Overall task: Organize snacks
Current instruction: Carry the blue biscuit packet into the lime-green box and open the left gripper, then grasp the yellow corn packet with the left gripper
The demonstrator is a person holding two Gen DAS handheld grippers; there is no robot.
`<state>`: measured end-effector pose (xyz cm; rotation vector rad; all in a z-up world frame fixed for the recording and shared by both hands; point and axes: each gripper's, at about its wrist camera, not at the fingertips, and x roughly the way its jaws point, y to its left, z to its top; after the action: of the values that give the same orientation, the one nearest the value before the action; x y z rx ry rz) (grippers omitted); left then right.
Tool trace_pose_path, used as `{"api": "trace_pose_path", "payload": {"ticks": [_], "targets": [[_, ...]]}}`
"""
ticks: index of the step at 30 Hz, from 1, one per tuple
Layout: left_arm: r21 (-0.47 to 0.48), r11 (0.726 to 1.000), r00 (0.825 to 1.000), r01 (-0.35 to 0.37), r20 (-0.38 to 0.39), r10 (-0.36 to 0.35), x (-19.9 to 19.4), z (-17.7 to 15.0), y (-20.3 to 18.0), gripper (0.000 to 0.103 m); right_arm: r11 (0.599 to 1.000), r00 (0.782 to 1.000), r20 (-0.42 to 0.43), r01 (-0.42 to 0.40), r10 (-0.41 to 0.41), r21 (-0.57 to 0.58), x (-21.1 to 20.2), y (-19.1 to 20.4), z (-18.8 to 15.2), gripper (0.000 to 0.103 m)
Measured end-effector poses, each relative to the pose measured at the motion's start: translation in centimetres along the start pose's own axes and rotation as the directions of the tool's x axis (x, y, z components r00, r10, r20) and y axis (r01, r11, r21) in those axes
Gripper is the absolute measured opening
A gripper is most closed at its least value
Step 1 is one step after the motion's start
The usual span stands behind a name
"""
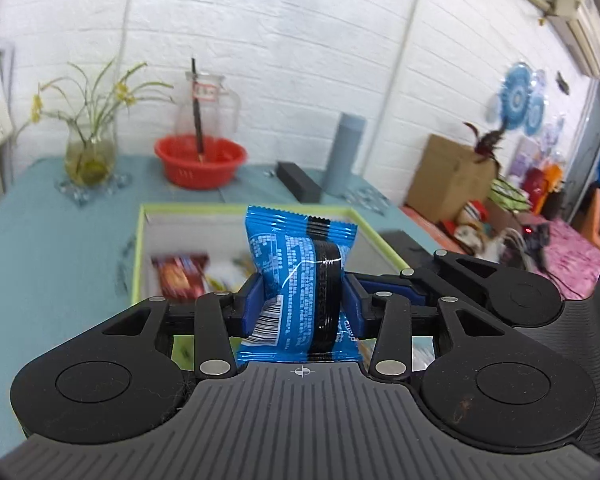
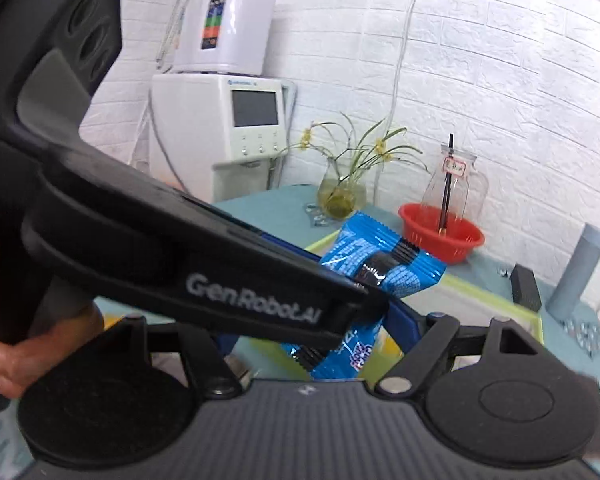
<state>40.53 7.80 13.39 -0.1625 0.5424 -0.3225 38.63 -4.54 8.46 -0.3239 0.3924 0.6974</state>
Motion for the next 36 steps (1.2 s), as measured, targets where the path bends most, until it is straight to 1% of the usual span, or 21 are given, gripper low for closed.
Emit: {"api": "trace_pose_path", "payload": {"ticks": [2,5,6,7,9,10,11,13,16,18,21,25,26,28,30,31,32,34,35,36], "targets": [[-0.011,1.0,1.0,-0.024,-0.02,0.024,2.8,1.7,1.8,0.02,0.999,0.999,-0.024,-0.023,0.023,0.028,3.1,-1.9,1.0,0.082],[-0.024,0.999,0.997,-0.048,-0.055,0.047,6.4,2.6,4.4,0.023,0.992,0.994,-0.077,-0.068,0.077,0.109,7.3,-4.5,1.2,0.083],[-0.031,0.998,0.997,-0.051,-0.053,0.05,7.2,2.6,5.1,0.032,0.989,0.992,-0.092,-0.07,0.082,0.131,8.5,-5.1,1.0,0.089],[-0.042,0.998,0.997,-0.056,-0.049,0.054,7.6,2.5,5.8,0.048,0.986,0.991,-0.102,-0.065,0.081,0.153,9.2,-5.6,0.7,0.093],[-0.065,0.995,0.997,-0.072,-0.032,0.07,7.2,2.3,6.5,0.065,0.981,0.992,-0.095,-0.063,0.081,0.181,9.1,-5.9,0.4,0.093],[-0.06,0.996,0.998,-0.066,-0.008,0.066,6.4,2.2,6.5,0.069,0.98,0.994,-0.072,-0.065,0.079,0.186,8.3,-6.0,0.3,0.093],[-0.048,0.997,0.998,-0.062,0.023,0.064,5.3,2.2,6.4,0.07,0.981,0.997,-0.045,-0.058,0.067,0.185,7.2,-6.0,0.2,0.093],[-0.029,0.997,0.995,-0.072,0.069,0.074,3.0,1.9,6.0,0.078,0.985,0.999,0.004,-0.046,0.046,0.169,4.7,-5.3,0.0,0.093],[-0.016,0.996,0.989,-0.084,0.118,0.086,-0.6,0.9,5.6,0.079,0.987,0.997,0.048,-0.071,0.065,0.141,1.5,-3.8,-0.6,0.093],[-0.025,0.996,0.987,-0.089,0.129,0.091,-2.5,-0.2,5.7,0.08,0.986,0.994,0.048,-0.1,0.094,0.133,-0.2,-2.4,-1.4,0.093],[-0.049,0.992,0.986,-0.113,0.118,0.118,-4.9,-2.4,6.3,0.081,0.98,0.989,0.018,-0.149,0.148,0.129,-1.5,-0.1,-3.1,0.093],[-0.099,0.979,0.98,-0.18,0.066,0.187,-7.2,-6.5,8.0,0.082,0.971,0.98,-0.052,-0.185,0.195,0.152,-1.8,3.5,-6.1,0.093],[-0.125,0.971,0.977,-0.201,0.048,0.209,-7.9,-7.8,8.7,0.082,0.965,0.974,-0.065,-0.203,0.216,0.169,-1.9,4.5,-6.9,0.093],[-0.189,0.956,0.973,-0.224,0.019,0.232,-9.1,-10.0,10.1,0.082,0.943,0.954,-0.093,-0.263,0.286,0.204,-1.7,6.4,-8.1,0.093],[-0.275,0.933,0.971,-0.231,-0.011,0.237,-10.1,-12.3,11.4,0.081,0.92,0.929,-0.115,-0.322,0.352,0.223,-1.0,8.4,-8.9,0.093],[-0.309,0.923,0.973,-0.228,-0.027,0.231,-10.4,-13.2,11.8,0.079,0.914,0.919,-0.129,-0.338,0.372,0.223,-0.4,9.4,-8.9,0.093],[-0.336,0.916,0.975,-0.22,-0.04,0.22,-10.6,-14.1,12.2,0.079,0.912,0.914,-0.142,-0.347,0.381,0.219,0.2,10.2,-8.9,0.093],[-0.359,0.91,0.978,-0.208,-0.059,0.2,-10.6,-15.0,12.5,0.077,0.909,0.902,-0.162,-0.366,0.4,0.201,1.6,11.7,-8.4,0.093],[-0.359,0.91,0.978,-0.207,-0.069,0.195,-10.5,-15.2,12.6,0.077,0.91,0.899,-0.178,-0.368,0.401,0.192,2.4,12.2,-8.2,0.093],[-0.349,0.916,0.98,-0.201,-0.079,0.185,-10.3,-15.3,12.7,0.077,0.915,0.899,-0.192,-0.361,0.393,0.182,3.1,12.7,-8.0,0.093]]}}
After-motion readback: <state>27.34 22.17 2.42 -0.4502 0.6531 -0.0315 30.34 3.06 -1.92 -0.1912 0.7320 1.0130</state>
